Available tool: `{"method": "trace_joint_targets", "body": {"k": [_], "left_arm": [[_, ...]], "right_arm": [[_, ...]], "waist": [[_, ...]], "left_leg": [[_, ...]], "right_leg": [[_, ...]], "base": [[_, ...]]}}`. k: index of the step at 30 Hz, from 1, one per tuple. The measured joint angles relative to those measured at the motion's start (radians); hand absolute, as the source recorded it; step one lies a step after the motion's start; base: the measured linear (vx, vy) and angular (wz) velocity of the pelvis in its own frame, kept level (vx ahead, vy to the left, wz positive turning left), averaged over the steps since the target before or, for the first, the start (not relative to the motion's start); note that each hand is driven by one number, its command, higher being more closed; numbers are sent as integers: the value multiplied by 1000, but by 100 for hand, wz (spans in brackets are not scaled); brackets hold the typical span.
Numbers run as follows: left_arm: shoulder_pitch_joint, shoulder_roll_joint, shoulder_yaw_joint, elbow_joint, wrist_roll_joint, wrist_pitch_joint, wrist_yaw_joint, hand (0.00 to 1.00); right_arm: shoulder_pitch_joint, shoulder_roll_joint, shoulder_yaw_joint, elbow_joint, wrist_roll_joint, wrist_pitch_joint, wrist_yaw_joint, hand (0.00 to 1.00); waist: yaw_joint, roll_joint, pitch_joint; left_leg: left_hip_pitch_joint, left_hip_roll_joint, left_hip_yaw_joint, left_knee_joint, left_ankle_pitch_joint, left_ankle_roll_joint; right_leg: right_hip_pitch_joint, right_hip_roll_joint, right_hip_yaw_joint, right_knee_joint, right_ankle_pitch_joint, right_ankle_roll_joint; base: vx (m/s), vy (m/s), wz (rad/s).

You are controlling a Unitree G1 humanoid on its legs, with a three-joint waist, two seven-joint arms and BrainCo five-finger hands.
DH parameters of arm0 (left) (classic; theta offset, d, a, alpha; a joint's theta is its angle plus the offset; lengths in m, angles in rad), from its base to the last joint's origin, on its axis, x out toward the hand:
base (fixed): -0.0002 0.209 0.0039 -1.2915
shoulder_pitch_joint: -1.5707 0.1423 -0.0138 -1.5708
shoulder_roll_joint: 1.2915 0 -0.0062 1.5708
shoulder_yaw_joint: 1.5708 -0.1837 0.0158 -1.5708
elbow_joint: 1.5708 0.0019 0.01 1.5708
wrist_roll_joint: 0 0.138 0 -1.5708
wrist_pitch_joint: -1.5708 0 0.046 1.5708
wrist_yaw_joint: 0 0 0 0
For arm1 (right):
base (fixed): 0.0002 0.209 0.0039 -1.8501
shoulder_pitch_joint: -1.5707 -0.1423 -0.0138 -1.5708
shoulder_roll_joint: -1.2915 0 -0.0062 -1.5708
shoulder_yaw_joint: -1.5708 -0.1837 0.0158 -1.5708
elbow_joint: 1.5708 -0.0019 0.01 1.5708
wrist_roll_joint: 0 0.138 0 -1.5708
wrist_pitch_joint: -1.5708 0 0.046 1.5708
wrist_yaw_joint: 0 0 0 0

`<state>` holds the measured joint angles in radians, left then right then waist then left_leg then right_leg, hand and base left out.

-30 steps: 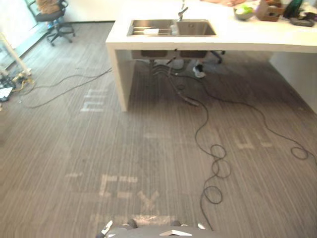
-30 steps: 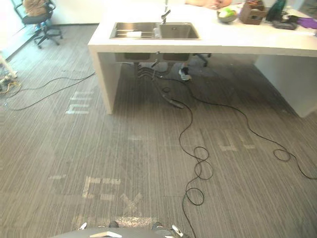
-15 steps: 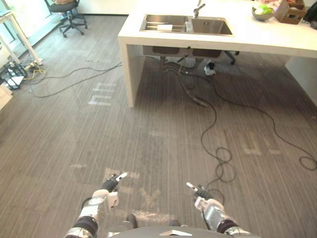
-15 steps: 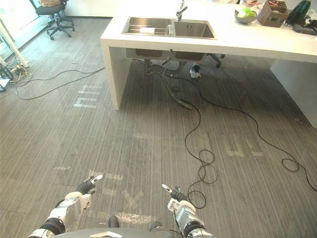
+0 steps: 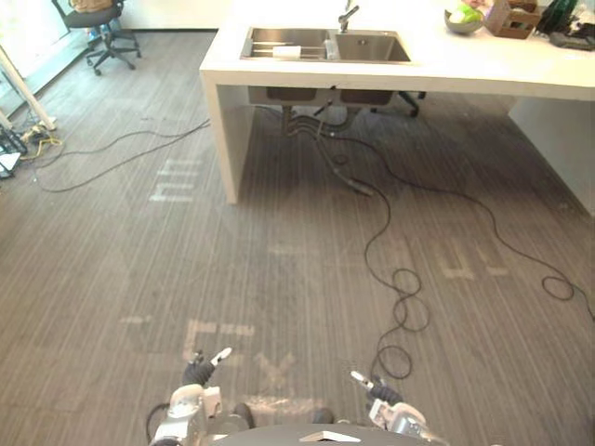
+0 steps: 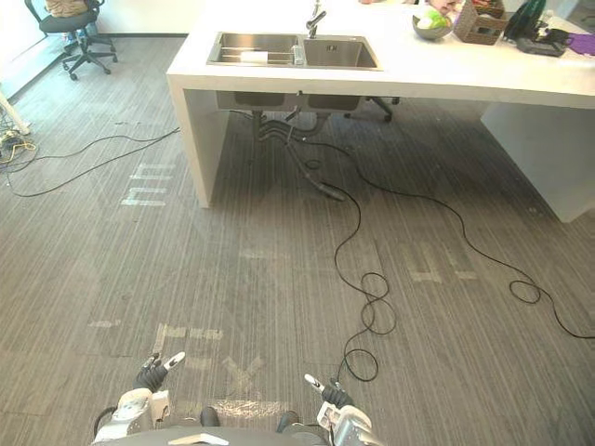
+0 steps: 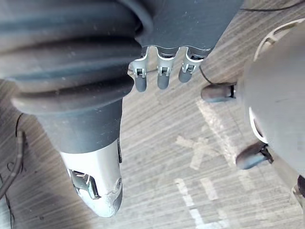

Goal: Walk over to the sink, pick up the cup, carry it to the dishwasher, place the cup inside the dishwasher, then close the dishwasher door

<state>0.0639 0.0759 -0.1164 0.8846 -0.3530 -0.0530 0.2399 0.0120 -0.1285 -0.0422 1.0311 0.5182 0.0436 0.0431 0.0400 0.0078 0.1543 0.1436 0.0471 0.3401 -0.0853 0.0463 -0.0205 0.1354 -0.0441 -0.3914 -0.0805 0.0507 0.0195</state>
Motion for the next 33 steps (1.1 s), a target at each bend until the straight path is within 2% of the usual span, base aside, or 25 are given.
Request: {"method": "trace_joint_targets", "body": {"k": [5, 8, 9, 10, 11, 12, 14, 15, 16, 17, 19, 20, 21, 23, 24, 25, 26, 27, 28, 29, 30, 31, 32, 33], "left_arm": [[40, -2, 34, 12, -78, 3, -12, 0], [52, -2, 36, 35, -77, 3, -58, 0], [60, -1, 37, 36, -78, 2, -75, 0], [62, 3, 36, 36, -83, 3, -90, 0], [62, 7, 36, 35, -87, 3, -101, 0], [61, 14, 35, 35, -89, 6, -121, 0], [49, 17, 36, 34, -86, 13, -141, 0], [48, 17, 36, 34, -86, 14, -143, 0], [45, 19, 36, 30, -91, 14, -141, 0], [45, 22, 36, 29, -108, 14, -138, 0], [45, 31, 35, 9, -117, 13, -138, 0], [45, 32, 31, -38, -117, 13, -138, 0], [45, 33, 23, -71, -116, 14, -137, 0], [47, 48, -25, -198, -118, 15, -136, 0], [48, 49, -35, -218, -120, 15, -136, 0], [52, 50, -44, -244, -133, 15, -138, 0], [54, 57, -43, -257, -154, 15, -139, 0], [50, 58, -40, -259, -158, 15, -138, 0], [50, 57, -47, -267, -174, 18, -141, 0], [51, 57, -51, -267, -181, 23, -142, 0], [55, 52, -54, -265, -196, 37, -138, 0], [66, 39, -52, -261, -207, 45, -139, 0], [66, 30, -52, -257, -214, 45, -140, 0], [72, 16, -55, -256, -211, 45, -143, 0]], "right_arm": [[42, -3, -1, -7, -25, 4, 4, 0], [50, -5, -2, -4, -19, 27, 4, 0], [50, -8, -9, -3, -13, 44, 4, 0], [52, -8, -20, -3, -7, 53, 3, 0], [54, -9, -22, -3, -3, 56, 3, 0], [56, -10, -32, -2, 8, 66, 3, 0], [52, -25, -52, -1, 6, 64, -3, 0], [50, -39, -61, -1, 7, 68, -1, 0], [51, -45, -63, 9, 8, 84, -1, 0], [62, -41, -91, 14, 34, 97, 2, 0], [70, -28, -96, 6, 45, 90, 5, 0], [69, -26, -95, 6, 43, 86, 12, 0], [69, -23, -95, 3, 42, 81, 14, 0], [76, -15, -96, -3, 40, 66, 13, 0], [78, -13, -97, -5, 40, 66, 13, 0], [87, -11, -98, -6, 37, 65, 12, 0], [105, 0, -97, -14, 31, 66, 12, 0], [109, 2, -104, -10, 33, 67, 13, 0], [111, -9, -103, 0, 34, 69, 13, 0], [111, -18, -102, 3, 34, 69, 13, 0], [113, -32, -102, 8, 39, 75, 12, 0], [109, -47, -105, 18, 45, 96, 11, 0], [102, -50, -109, 28, 45, 105, 12, 0], [100, -52, -115, 39, 41, 116, 19, 0]], "waist": [[-1, 3, 3], [-6, 5, 5], [-7, 3, 5], [-9, -10, 7], [-10, -13, 7], [-14, -23, 9], [-15, -30, 14], [-14, -32, 15], [-14, -27, 25], [-19, -23, 47], [-35, -28, 53], [-34, -33, 64], [-34, -33, 72], [-33, -41, 84], [-34, -43, 90], [-35, -46, 102], [-35, -58, 104], [-33, -61, 105], [-39, -31, 108], [-41, -5, 104], [-43, 20, 94], [-37, 52, 82], [-36, 52, 83], [-40, 57, 81]], "left_leg": [[17, 3, 44, 0, -15, -3], [31, 1, 51, 0, -25, 3], [35, -4, 51, 0, -32, 9], [37, -16, 56, 0, -36, 14], [39, -24, 64, 0, -39, 17], [44, -42, 74, 0, -44, 23], [52, -70, 62, 0, -54, 37], [59, -80, 57, 0, -58, 44], [90, -84, 38, 1, -67, 56], [121, -77, 20, 9, -77, 61], [121, -44, 5, 57, -116, 51], [118, -25, 6, 88, -141, 40], [117, -17, 7, 101, -151, 35], [96, 7, 11, 166, -207, 5], [98, 11, 11, 191, -227, -5], [112, 22, 9, 247, -275, -22], [126, 28, -5, 306, -332, -53], [129, 36, -13, 338, -363, -71], [138, 81, -14, 378, -400, -87], [145, 103, -13, 382, -414, -92], [161, 128, -12, 382, -432, -81], [162, 151, -11, 435, -407, -46], [135, 171, -7, 509, -367, -36], [80, 220, 11, 665, -278, 2]], "right_leg": [[2, -1, 27, 4, 0, 1], [-8, -18, 18, 66, -38, 4], [-38, -43, 0, 146, -86, 11], [-71, -82, -27, 239, -134, 26], [-85, -109, -39, 289, -157, 40], [-108, -159, -58, 380, -199, 61], [-165, -234, -66, 560, -210, 62], [-211, -273, -63, 672, -194, 38], [-258, -312, -39, 809, -150, 30], [-294, -318, 3, 882, -175, 59], [-322, -304, 2, 827, -225, 59], [-348, -286, -1, 707, -208, 59], [-355, -275, -1, 622, -180, 57], [-370, -240, 21, 284, -30, 83], [-368, -238, 24, 244, -15, 87], [-351, -238, 21, 228, -16, 93], [-311, -238, 23, 242, -65, 91], [-302, -233, 34, 243, -26, 65], [-317, -204, 50, 322, -10, 60], [-328, -187, 53, 358, -12, 57], [-348, -159, 56, 419, -21, 44], [-349, -145, 52, 461, -36, 15], [-340, -144, 51, 470, -49, -2], [-296, -131, 41, 454, -69, -5]], "base": [[-3, 31, -22], [11, 63, 3], [33, 99, 26], [46, 106, 33], [87, 99, 46], [85, 65, 46], [115, 79, 33], [161, 102, 20], [204, 85, 29], [163, 37, 36], [192, -34, 26], [230, -64, 5], [196, -53, -3], [227, -77, -2], [302, -148, -3], [359, -219, 6], [385, -253, 9], [479, -311, 14], [402, -246, 6], [484, -265, 0], [449, -203, -11], [451, -216, -14], [456, -236, -14], [473, -240, 6]]}}
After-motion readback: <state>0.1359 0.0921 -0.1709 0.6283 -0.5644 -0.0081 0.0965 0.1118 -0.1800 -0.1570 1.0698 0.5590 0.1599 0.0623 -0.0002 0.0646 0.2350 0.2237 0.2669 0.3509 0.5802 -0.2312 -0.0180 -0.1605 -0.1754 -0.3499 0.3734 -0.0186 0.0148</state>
